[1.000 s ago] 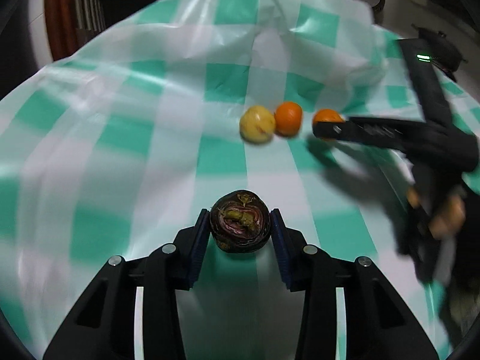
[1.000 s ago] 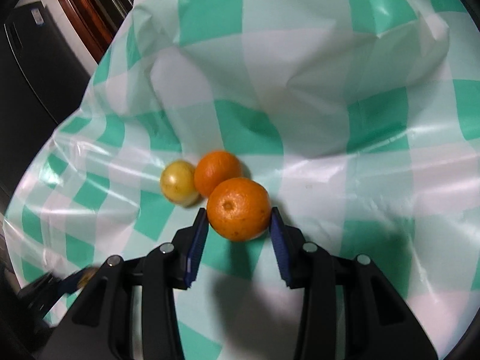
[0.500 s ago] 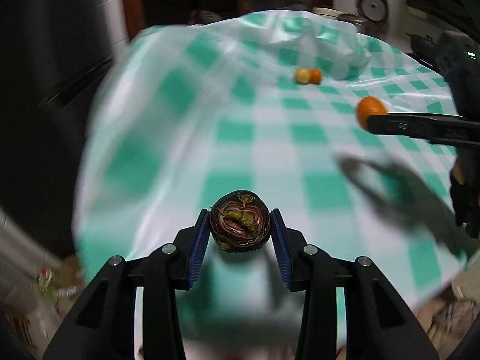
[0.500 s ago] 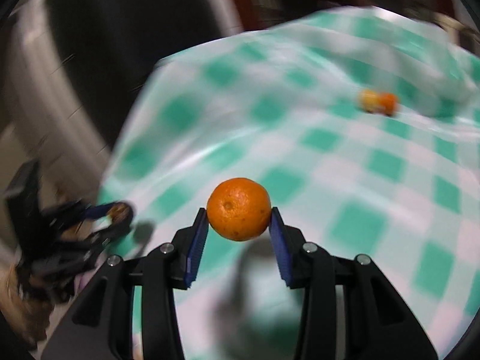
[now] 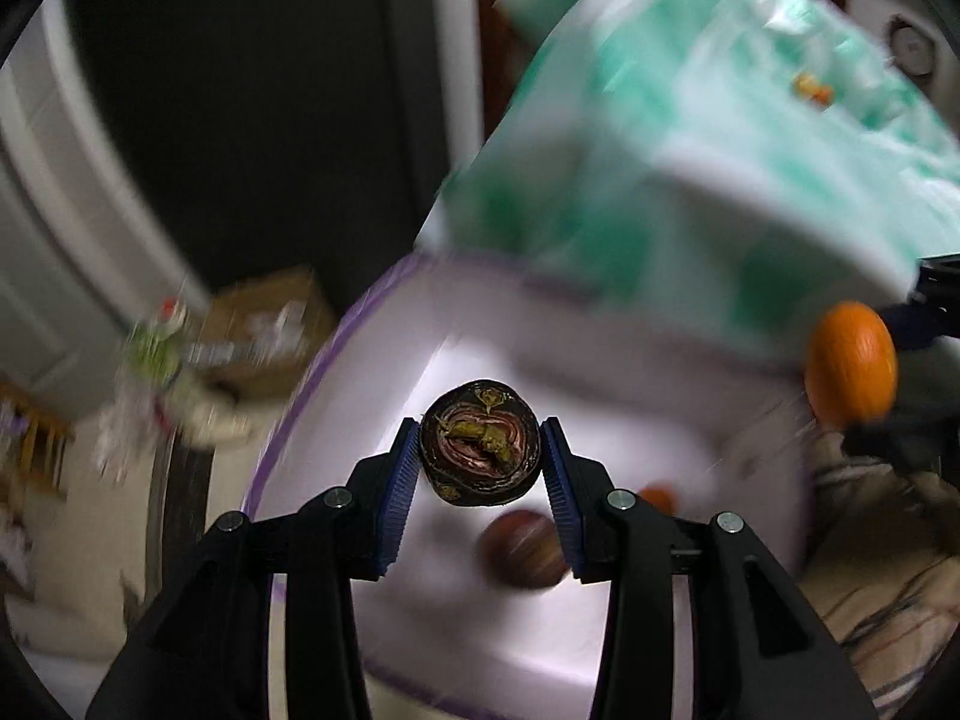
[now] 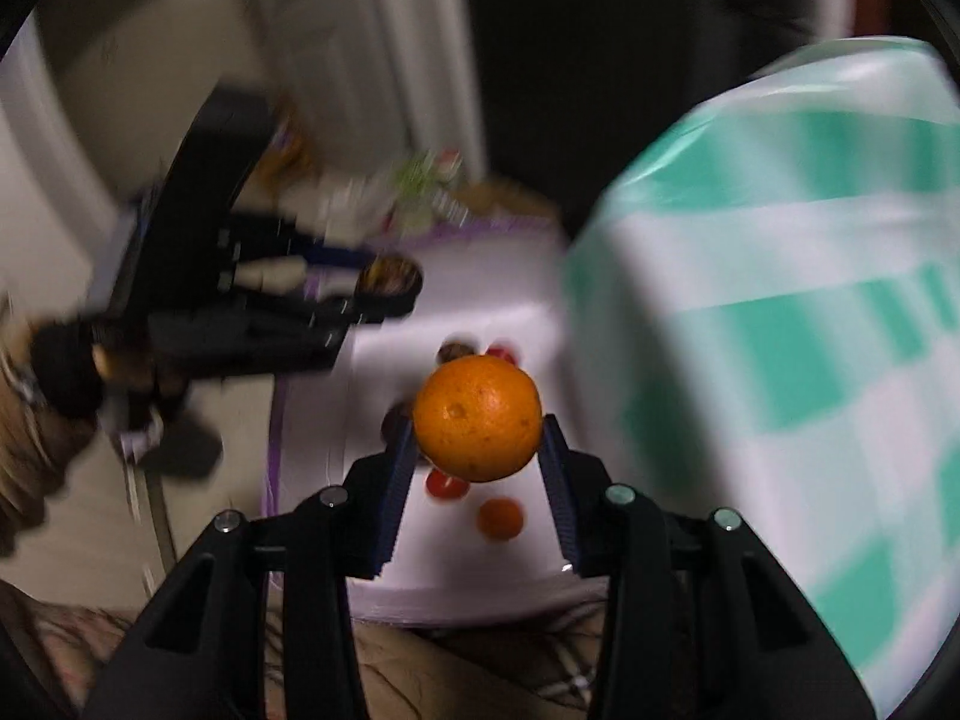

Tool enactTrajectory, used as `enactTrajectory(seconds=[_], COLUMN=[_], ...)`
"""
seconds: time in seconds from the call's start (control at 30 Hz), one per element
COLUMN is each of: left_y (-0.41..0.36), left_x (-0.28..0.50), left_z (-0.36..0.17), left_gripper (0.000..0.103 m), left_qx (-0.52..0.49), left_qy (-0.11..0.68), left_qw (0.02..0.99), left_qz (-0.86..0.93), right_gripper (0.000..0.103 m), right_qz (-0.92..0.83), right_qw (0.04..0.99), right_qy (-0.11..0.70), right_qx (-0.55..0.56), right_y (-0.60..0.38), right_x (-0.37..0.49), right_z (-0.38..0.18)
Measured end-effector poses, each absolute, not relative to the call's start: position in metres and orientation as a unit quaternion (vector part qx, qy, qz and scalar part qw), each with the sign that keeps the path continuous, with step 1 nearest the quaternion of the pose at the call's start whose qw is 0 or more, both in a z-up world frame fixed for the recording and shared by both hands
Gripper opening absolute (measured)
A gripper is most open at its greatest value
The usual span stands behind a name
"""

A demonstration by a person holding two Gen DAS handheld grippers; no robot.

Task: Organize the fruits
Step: 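Carry the dark fruit and tangerine over the white box, then open both tools to drop the dark fruit and tangerine into the box, then move both open tools back over the last two fruits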

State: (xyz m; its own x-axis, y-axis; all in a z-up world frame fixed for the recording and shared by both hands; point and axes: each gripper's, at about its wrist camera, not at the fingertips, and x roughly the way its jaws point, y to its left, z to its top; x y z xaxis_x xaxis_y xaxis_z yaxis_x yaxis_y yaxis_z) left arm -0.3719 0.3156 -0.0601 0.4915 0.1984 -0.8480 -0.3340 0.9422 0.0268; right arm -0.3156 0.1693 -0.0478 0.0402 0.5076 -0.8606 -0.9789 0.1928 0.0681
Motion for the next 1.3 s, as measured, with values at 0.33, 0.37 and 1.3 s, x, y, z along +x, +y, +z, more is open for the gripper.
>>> enactTrajectory(seconds=[0.33,0.37,1.3], left_y=[0.367,0.368,0.326], left_x=[-0.359,-0.355,-0.357], left_z=[-0.16,-0.167,-0.007], left_gripper=[0.039,0.039,0.088], left_qx=[-0.133,-0.13,-0.088], left_qy=[0.627,0.639,0.529], left_qw=[0.748,0.739,0.816], left_qz=[0.174,0.17,0.219], right_gripper=[0.042,0.042,0.08], right_qz=[0.467,0.457,0.659], right_qw=[0.592,0.585,0.593], right_qy=[0.485,0.498,0.335], right_qx=[-0.443,-0.448,-0.318], right_y=[0.261,0.26,0.156], right_x=[-0.306,-0.305,-0.351], right_z=[-0.175,-0.185,0.019])
